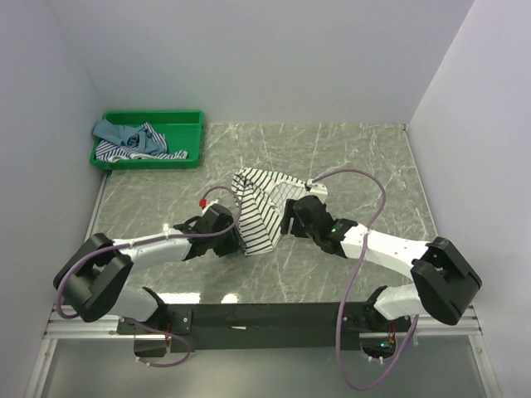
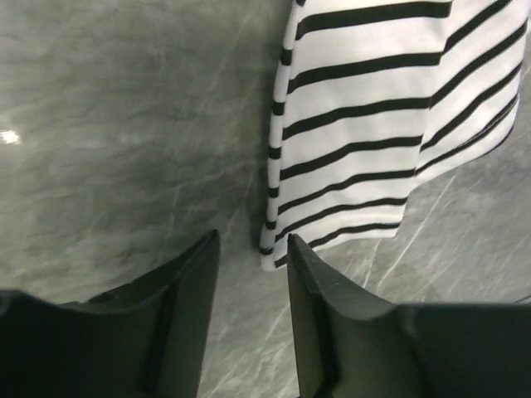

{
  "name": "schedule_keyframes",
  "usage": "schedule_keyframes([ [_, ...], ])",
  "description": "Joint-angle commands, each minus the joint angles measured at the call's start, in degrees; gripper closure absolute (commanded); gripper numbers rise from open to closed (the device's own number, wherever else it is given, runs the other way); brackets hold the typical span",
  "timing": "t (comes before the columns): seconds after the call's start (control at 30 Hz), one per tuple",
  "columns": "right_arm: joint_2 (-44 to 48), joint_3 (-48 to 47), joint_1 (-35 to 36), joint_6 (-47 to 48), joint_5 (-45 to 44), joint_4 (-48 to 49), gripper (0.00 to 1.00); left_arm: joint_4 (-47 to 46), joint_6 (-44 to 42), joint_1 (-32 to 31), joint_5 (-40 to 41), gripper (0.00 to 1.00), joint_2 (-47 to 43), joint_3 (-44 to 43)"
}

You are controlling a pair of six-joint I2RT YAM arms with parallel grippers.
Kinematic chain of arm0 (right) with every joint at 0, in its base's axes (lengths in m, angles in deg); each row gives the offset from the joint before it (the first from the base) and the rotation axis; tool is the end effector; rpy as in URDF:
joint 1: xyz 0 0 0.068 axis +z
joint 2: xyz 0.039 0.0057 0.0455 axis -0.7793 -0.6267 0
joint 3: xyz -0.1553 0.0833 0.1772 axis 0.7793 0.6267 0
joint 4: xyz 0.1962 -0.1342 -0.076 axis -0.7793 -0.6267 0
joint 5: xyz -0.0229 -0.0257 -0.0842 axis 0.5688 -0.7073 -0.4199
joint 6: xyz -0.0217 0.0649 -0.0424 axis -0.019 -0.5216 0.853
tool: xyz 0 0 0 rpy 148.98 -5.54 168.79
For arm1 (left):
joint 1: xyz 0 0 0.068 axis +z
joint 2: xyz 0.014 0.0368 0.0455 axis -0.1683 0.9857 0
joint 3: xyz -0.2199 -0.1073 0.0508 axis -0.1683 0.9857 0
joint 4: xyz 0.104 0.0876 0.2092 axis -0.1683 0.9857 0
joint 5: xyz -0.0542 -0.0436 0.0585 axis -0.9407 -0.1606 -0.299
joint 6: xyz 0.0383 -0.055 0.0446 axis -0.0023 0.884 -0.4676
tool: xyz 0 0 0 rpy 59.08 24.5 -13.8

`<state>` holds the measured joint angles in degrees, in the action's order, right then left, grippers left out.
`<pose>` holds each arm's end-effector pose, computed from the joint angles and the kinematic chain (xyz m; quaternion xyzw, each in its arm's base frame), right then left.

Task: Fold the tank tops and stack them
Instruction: Move the tank top to the center of the board, then flatten the tank top out

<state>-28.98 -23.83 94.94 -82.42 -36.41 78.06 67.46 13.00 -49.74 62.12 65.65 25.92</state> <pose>0.2221 0.1853 0.1570 0.0250 0.9054 0.1704 0.3881 0.2036 -0.1687 0.1129 -0.1738 0.9283 -0.2455 0.2187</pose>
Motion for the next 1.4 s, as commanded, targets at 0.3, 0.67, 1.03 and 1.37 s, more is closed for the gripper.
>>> schedule_keyframes([
  [0.3, -3.6, -3.8, -3.0, 0.7, -0.9, 3.6, 0.22, -1.2, -1.2, -2.3, 0.0, 0.7, 7.5, -4.4],
  [0.67, -7.1, -4.0, -4.0, 0.3, 1.9, 5.7, 0.22, 12.1, -5.5, -0.3, 7.2, 1.0, -4.7, -13.1],
  [1.03, -8.2, -2.7, -4.0, -1.8, 6.3, 9.2, 0.23, 26.8, -6.9, 3.3, 19.4, 1.0, -18.4, -25.4],
  [1.37, -10.5, -1.3, -2.3, -5.1, 12.3, 13.0, 0.28, 31.7, -9.6, 4.7, 24.5, 1.0, -20.5, -34.0],
])
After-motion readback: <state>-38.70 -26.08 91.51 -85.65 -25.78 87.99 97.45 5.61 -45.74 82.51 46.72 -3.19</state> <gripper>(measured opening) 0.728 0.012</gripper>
